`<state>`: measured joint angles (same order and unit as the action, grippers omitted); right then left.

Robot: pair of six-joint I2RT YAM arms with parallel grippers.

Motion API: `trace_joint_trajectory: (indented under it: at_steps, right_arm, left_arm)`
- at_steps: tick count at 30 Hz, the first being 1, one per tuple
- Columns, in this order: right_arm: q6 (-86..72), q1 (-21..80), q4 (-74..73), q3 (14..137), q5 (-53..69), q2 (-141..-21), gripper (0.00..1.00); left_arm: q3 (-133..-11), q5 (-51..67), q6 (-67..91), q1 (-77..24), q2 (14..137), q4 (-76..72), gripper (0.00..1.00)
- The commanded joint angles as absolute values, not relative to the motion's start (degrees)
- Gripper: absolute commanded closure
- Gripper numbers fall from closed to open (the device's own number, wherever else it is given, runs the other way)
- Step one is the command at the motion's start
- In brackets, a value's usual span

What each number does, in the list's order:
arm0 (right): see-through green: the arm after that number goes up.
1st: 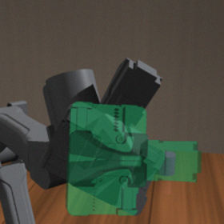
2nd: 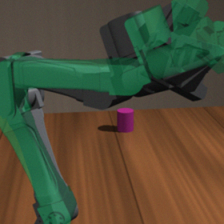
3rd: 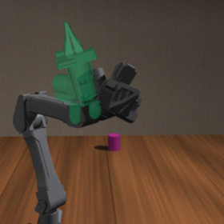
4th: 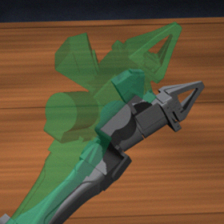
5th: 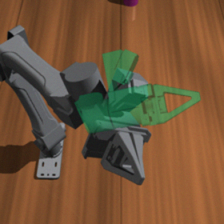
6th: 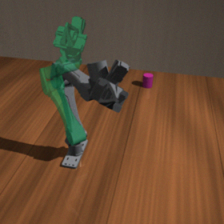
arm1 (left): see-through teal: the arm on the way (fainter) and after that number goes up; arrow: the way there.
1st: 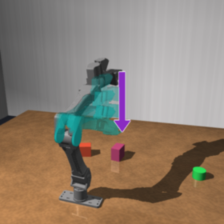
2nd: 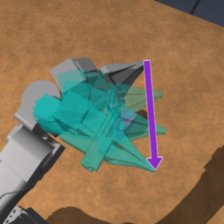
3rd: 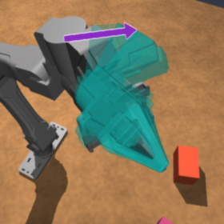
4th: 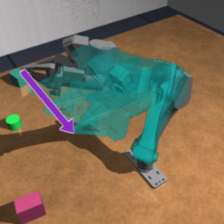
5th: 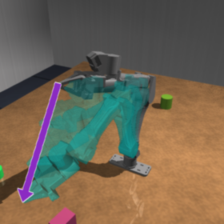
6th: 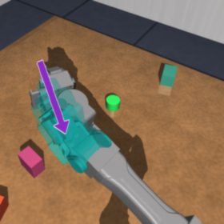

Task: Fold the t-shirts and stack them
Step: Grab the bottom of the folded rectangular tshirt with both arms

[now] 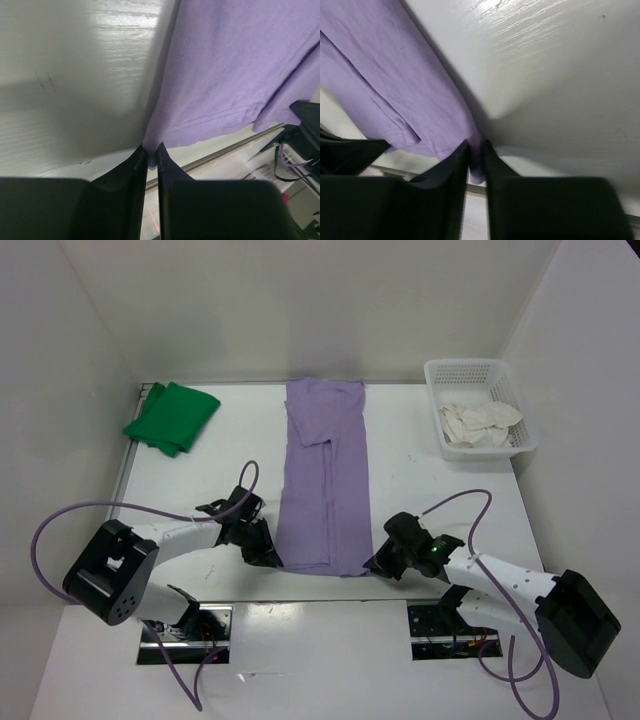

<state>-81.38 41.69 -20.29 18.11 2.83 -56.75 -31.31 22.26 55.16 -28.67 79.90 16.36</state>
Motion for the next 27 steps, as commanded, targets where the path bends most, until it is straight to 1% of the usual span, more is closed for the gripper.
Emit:
trace_joint_trajectory:
  at_steps: [1,3,4,5,6,7,9,12,13,15,17,19,22,24,27]
  right_arm:
    - [-81.39,42.28,-20.91,18.98,0.35,-55.64,0.82]
    - [-81.39,42.28,-21.45,18.46,0.35,-54.58,0.9]
    - [-81.39,42.28,-22.23,18.46,1.57,-54.58,0.94]
    - [-81.39,42.97,-23.02,18.46,4.19,-54.58,1.0]
    - [-82.87,43.94,-23.55,18.46,4.91,-55.36,1.0]
    - [-84.27,47.77,-24.34,18.46,4.92,-55.37,1.0]
    - [-87.44,52.19,-26.71,19.68,3.79,-52.76,1.0]
    - [-88.68,54.05,-32.06,23.63,1.07,-50.1,1.0]
    - [-86.07,54.05,-33.73,26.95,-0.25,-50.1,1.0]
    - [-82.37,50.38,-34.89,29.61,-1.14,-50.88,1.0]
    - [-75.89,47.21,-34.89,34.17,-1.66,-54.57,1.0]
    - [-71.74,42.73,-35.51,39.08,-3.59,-57.38,1.0]
    - [-63.56,34.91,-31.14,42.79,-3.08,-63.0,1.0]
    - [-59.09,31.39,-29.36,44.9,-1.85,-68.45,1.0]
    - [-56.17,27.52,-26.37,49.47,-3.08,-75.2,1.0]
  left_arm:
    - [-32.78,20.74,52.82,-28.39,79.28,19.07,0.83]
    - [-32.78,21.61,50.98,-28.39,79.28,19.07,0.89]
    - [-32.78,22.14,50.37,-28.39,78.76,19.94,0.94]
    - [-33.39,22.93,49.84,-28.39,78.23,20.73,0.95]
    - [-33.4,23.55,48.96,-28.39,77.7,23.0,0.97]
    - [-33.4,24.25,48.43,-28.39,76.83,24.42,0.97]
    - [-34.71,26.88,46.86,-28.39,76.29,28.71,1.0]
    - [-36.82,29.71,43.87,-28.39,76.99,33.55,1.0]
    - [-38.91,30.4,43.25,-28.39,76.99,34.44,1.0]
    - [-41.47,31.02,42.72,-28.39,78.3,35.68,1.0]
    - [-44.19,31.03,42.71,-27.16,79.01,35.68,1.0]
    - [-48.5,31.03,42.19,-24.1,79.62,35.68,1.0]
    - [-54.29,30.41,41.31,-18.22,82.26,33.94,1.0]
    - [-57.64,29.45,40.78,-16.53,85.06,32.44,1.0]
    - [-63.36,26.64,40.25,-16.0,89.89,29.81,1.0]
